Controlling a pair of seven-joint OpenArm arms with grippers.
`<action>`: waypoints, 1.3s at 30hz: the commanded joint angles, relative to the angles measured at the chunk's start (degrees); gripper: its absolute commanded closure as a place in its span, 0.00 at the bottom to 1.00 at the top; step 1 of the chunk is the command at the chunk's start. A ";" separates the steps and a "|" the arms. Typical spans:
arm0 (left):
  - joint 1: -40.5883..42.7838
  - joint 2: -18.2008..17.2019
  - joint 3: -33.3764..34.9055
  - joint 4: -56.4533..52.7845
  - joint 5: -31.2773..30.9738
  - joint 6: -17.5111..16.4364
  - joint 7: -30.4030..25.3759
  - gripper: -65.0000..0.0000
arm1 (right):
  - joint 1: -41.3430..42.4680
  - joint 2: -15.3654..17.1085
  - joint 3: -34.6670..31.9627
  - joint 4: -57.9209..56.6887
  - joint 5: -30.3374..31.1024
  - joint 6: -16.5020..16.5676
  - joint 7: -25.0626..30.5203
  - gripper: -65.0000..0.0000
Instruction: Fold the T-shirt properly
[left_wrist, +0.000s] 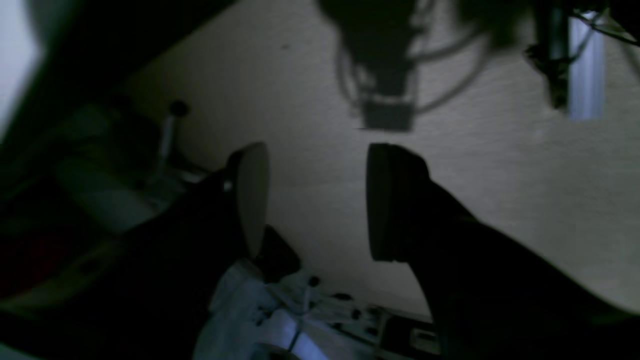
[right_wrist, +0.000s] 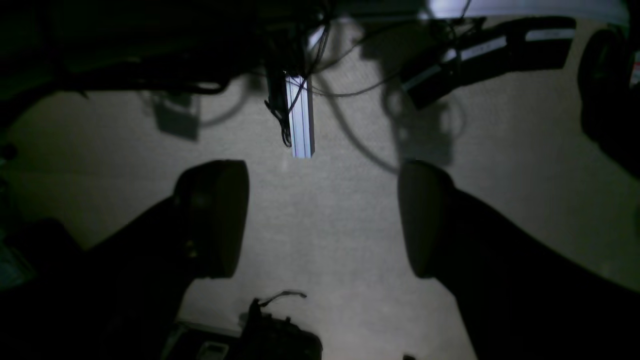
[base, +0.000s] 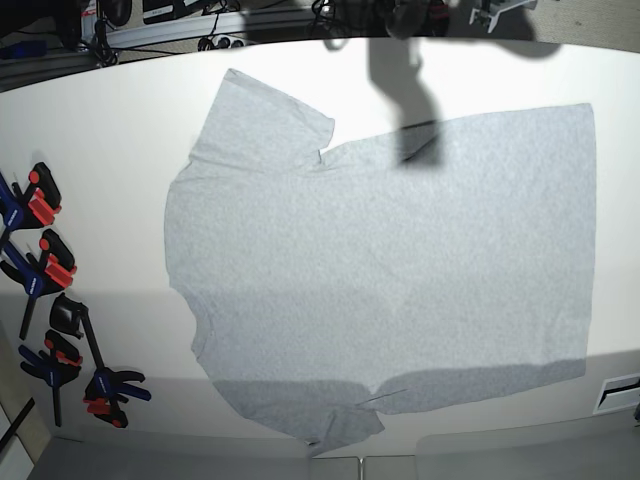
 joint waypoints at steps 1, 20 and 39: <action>0.96 -0.24 -0.07 1.92 2.19 0.81 0.83 0.55 | -0.81 0.20 0.20 1.92 0.48 0.24 0.48 0.33; 0.72 -4.00 0.00 23.06 4.39 1.73 -0.68 0.55 | 7.39 0.07 0.20 19.82 -9.07 0.20 -5.25 0.33; -6.38 -4.04 0.00 23.21 4.37 2.16 -7.43 0.55 | 22.97 11.54 -13.14 20.74 -31.36 11.82 -6.43 0.34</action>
